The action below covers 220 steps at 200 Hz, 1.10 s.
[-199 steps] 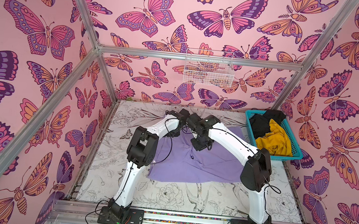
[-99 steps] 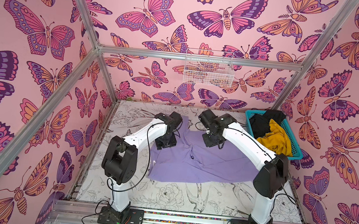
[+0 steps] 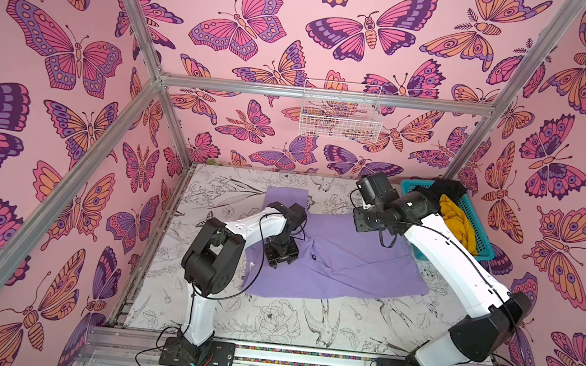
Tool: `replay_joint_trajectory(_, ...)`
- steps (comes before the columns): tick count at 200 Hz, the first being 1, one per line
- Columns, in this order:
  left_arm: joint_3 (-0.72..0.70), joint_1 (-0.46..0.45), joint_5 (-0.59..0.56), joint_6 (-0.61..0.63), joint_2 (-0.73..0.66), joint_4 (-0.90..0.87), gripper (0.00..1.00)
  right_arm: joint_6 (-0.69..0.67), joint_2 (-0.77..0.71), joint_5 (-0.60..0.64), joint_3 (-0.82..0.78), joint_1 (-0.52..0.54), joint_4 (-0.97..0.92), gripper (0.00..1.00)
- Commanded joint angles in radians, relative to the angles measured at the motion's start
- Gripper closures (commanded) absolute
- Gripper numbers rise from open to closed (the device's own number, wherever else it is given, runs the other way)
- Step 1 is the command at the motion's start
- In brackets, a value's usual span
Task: Fold and stack t-shirts
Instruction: Smooth out the T-shirt at the center of the board.
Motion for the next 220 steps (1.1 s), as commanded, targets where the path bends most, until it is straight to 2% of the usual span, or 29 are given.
replay_joint_trajectory(1, 0.01, 0.0, -0.035, -0.009, 0.06, -0.041, 0.57, 0.023, -0.019, -0.022, -0.022, -0.004, -0.007, 0.62)
replay_joint_trajectory(62, 0.012, 0.041, -0.148, -0.017, 0.165, -0.169, 0.66, 0.037, -0.106, -0.034, -0.061, -0.004, -0.005, 0.61)
replay_joint_trajectory(108, -0.15, 0.134, -0.196, -0.039, 0.055, -0.191, 0.67, 0.034, -0.149, -0.024, -0.097, -0.005, -0.002, 0.61)
replay_joint_trajectory(154, -0.176, 0.17, -0.262, -0.021, -0.001, -0.224, 0.67, 0.055, -0.158, -0.051, -0.19, -0.007, 0.033, 0.6)
replay_joint_trajectory(186, -0.113, 0.153, -0.269, -0.005, -0.02, -0.223, 0.61, 0.038, -0.121, -0.03, -0.262, -0.021, 0.103, 0.59)
replay_joint_trajectory(220, 0.113, 0.136, -0.37, 0.061, -0.106, -0.246, 0.52, 0.024, -0.001, -0.107, -0.185, -0.148, 0.165, 0.59)
